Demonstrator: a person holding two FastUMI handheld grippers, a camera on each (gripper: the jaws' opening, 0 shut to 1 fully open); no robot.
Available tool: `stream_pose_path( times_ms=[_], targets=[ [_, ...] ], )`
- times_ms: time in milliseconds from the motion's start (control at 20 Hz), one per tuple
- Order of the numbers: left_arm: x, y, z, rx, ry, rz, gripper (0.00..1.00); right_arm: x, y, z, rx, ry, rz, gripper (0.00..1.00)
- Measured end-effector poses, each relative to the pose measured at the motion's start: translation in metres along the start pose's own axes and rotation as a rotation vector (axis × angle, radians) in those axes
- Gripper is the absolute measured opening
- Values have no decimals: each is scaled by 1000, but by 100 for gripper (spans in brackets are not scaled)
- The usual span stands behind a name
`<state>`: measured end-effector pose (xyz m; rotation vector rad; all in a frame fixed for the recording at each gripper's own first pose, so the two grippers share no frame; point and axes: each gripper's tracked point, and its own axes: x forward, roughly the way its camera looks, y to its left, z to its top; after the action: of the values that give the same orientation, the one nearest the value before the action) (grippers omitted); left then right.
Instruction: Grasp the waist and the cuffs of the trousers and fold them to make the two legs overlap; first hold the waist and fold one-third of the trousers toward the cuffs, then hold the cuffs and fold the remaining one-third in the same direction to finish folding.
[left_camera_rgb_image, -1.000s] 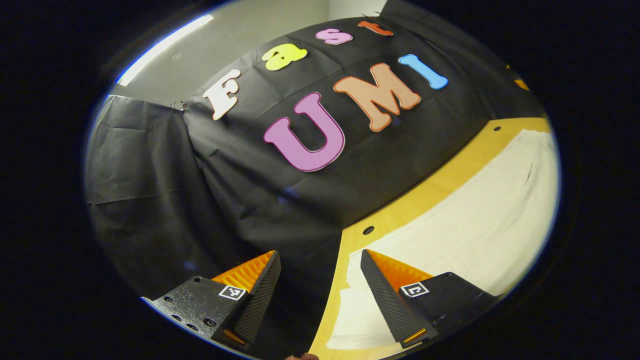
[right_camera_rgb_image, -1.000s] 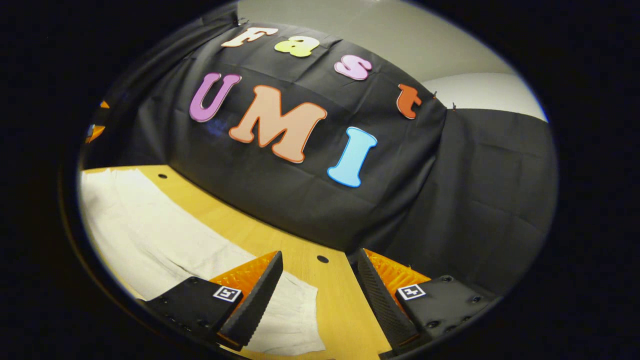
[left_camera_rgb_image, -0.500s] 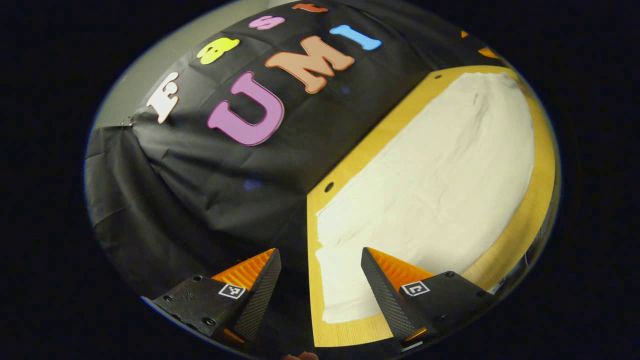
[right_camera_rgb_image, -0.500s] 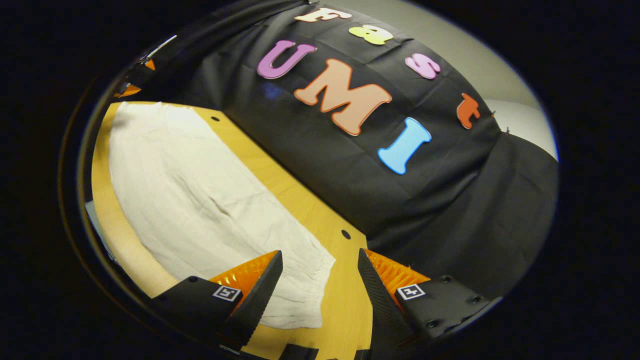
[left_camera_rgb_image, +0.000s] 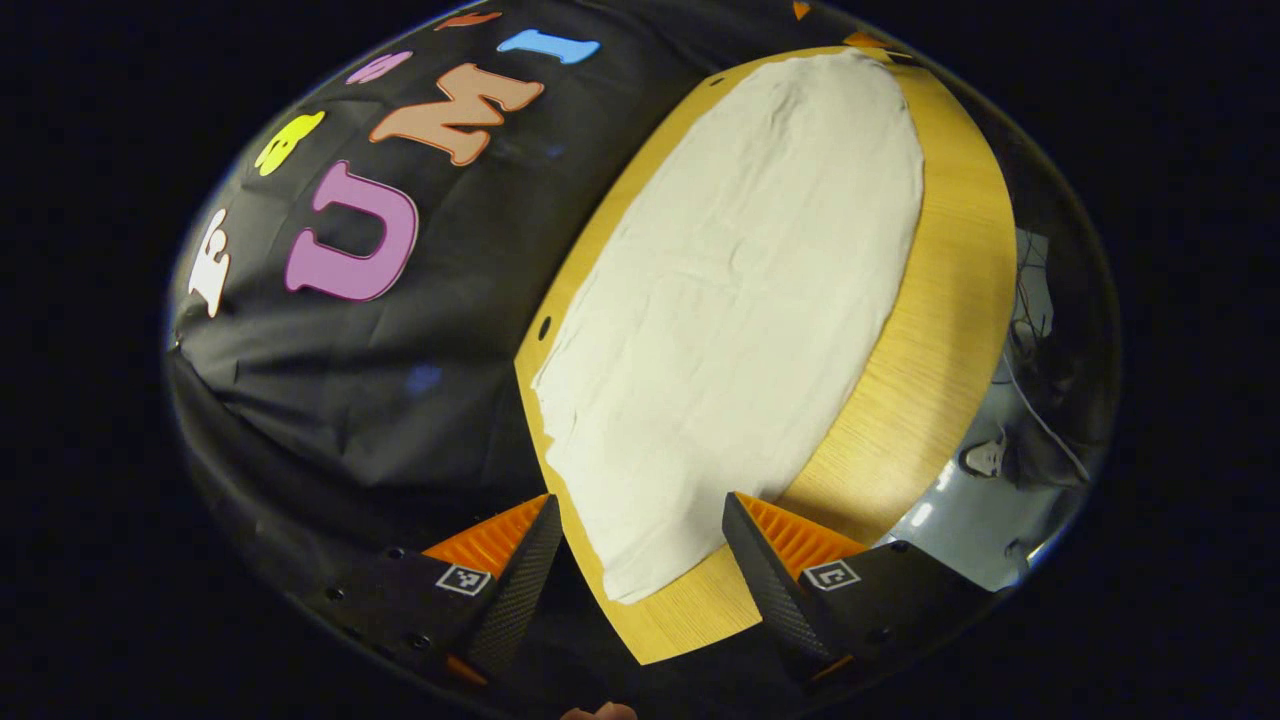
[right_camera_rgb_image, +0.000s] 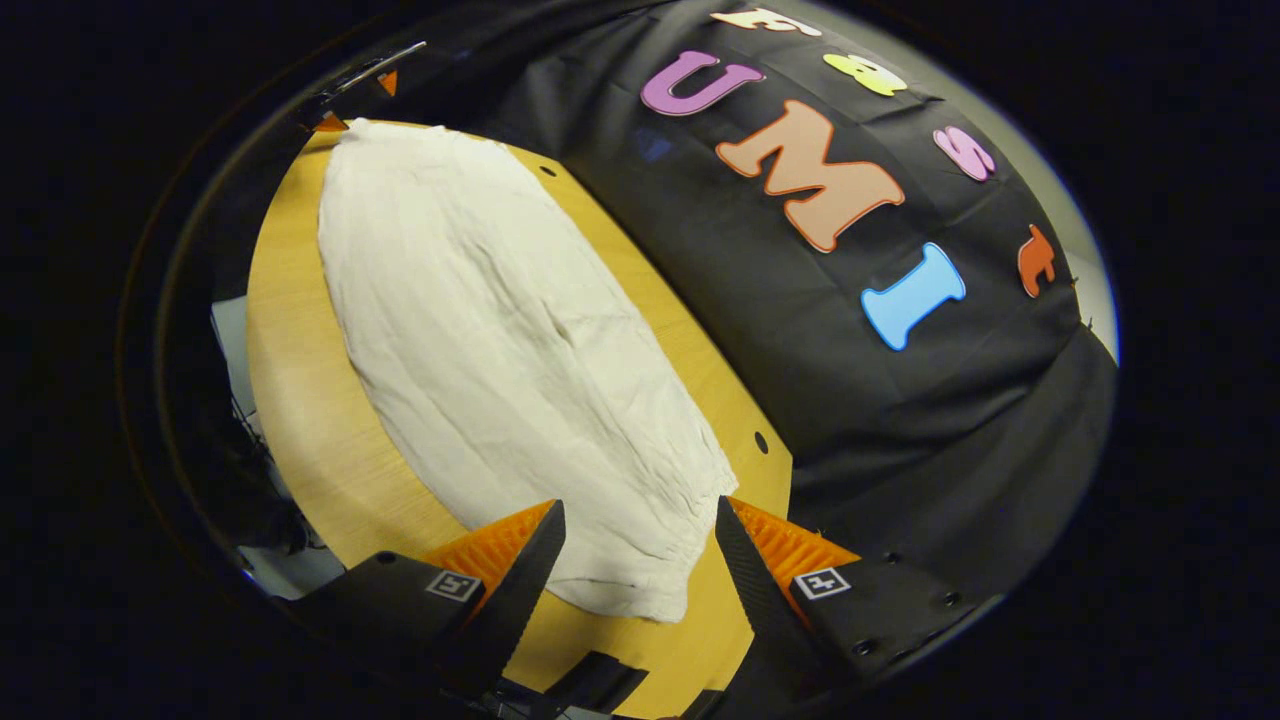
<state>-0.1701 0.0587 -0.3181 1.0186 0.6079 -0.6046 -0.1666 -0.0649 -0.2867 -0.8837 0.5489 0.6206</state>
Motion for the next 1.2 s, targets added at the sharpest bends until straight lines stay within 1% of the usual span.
stream_pose_path(
  times_ms=[200, 350, 450, 500, 650, 700, 800, 850, 900, 1200],
  targets=[
    [4, -14, -8, 71, 26, -65, 97, 2, 15, -16, -59, 46, 61, 97],
    [8, -19, -12, 121, 41, -87, 97, 3, 24, -27, -98, 80, 101, 99],
    [10, -23, -15, 148, 49, -102, 97, 1, 31, -33, -118, 94, 125, 98],
    [11, -21, -14, 165, 42, -94, 97, 3, 33, -37, -128, 99, 131, 99],
    [18, -19, -11, 187, 41, -86, 97, 8, 40, -46, -161, 122, 142, 99],
    [21, -19, -10, 197, 45, -87, 92, 12, 42, -50, -174, 127, 147, 99],
    [26, -17, -7, 229, 40, -76, 93, 16, 42, -50, -213, 120, 144, 99],
    [29, -16, -5, 240, 36, -72, 93, 19, 42, -48, -226, 115, 139, 96],
    [32, -15, -4, 248, 32, -67, 93, 22, 40, -50, -232, 114, 132, 96],
    [49, -5, 7, 266, 20, -28, 93, 48, 33, -43, -261, 101, 85, 91]
  ],
)
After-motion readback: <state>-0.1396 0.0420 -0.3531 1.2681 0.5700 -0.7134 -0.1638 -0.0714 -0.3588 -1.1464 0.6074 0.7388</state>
